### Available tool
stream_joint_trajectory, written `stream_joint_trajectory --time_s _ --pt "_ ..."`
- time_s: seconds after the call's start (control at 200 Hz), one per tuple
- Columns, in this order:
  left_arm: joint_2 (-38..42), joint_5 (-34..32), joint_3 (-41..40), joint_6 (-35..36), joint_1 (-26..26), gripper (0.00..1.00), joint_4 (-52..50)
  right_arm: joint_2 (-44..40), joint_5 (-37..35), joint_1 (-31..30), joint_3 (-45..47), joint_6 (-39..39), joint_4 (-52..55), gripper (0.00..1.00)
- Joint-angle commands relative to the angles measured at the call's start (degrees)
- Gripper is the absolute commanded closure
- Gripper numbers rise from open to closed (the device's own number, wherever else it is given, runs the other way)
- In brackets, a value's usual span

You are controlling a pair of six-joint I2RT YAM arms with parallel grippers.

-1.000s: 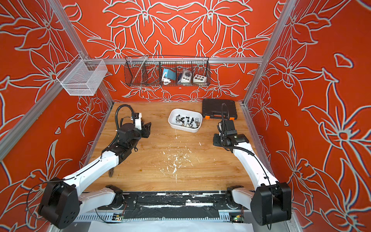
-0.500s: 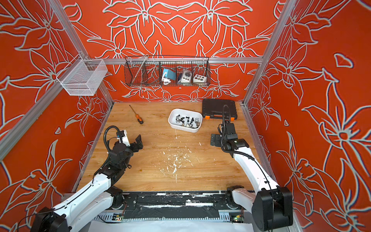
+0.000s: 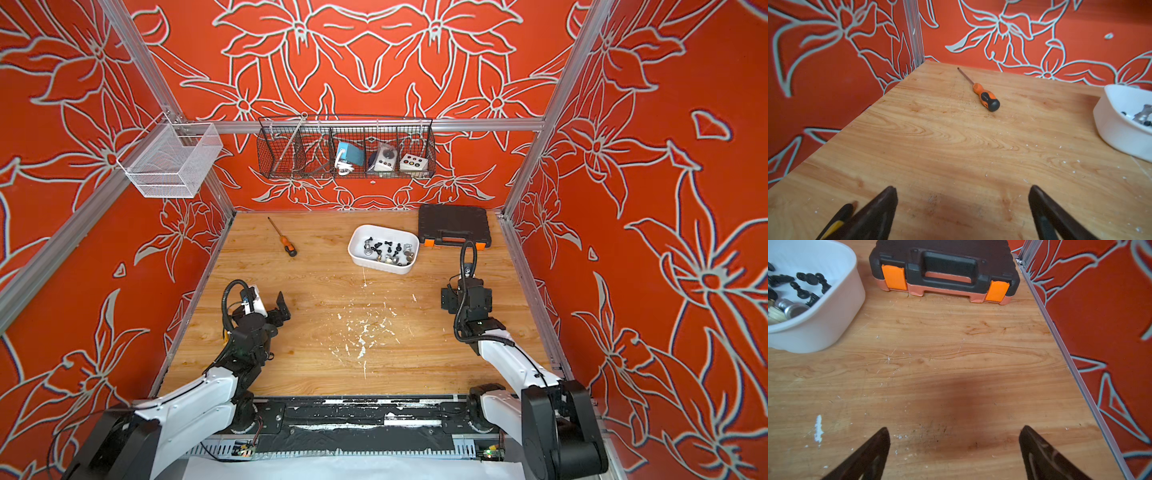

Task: Put the chess pieces into the storage box
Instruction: Reset both arms

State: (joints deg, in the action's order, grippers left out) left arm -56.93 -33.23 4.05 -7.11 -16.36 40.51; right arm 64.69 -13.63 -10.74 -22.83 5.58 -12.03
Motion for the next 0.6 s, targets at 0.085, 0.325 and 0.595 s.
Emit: stream_joint_trajectory --time_s 0.085,0.325,0.595 --pt "-10.99 2.54 4.20 5.83 2.99 0.02 13.06 6.27 -1.88 0.35 0.56 -3.70 -15.56 0.02" --pt "-23.00 9.18 6.61 8.52 6.37 0.02 24.19 7.35 -2.42 0.30 0.22 -5.73 -16.34 0.02" --pt "-22.93 12.37 8.38 7.16 8.31 0.02 20.12 12.11 -4.26 0.85 3.55 -10.27 -30.02 0.02"
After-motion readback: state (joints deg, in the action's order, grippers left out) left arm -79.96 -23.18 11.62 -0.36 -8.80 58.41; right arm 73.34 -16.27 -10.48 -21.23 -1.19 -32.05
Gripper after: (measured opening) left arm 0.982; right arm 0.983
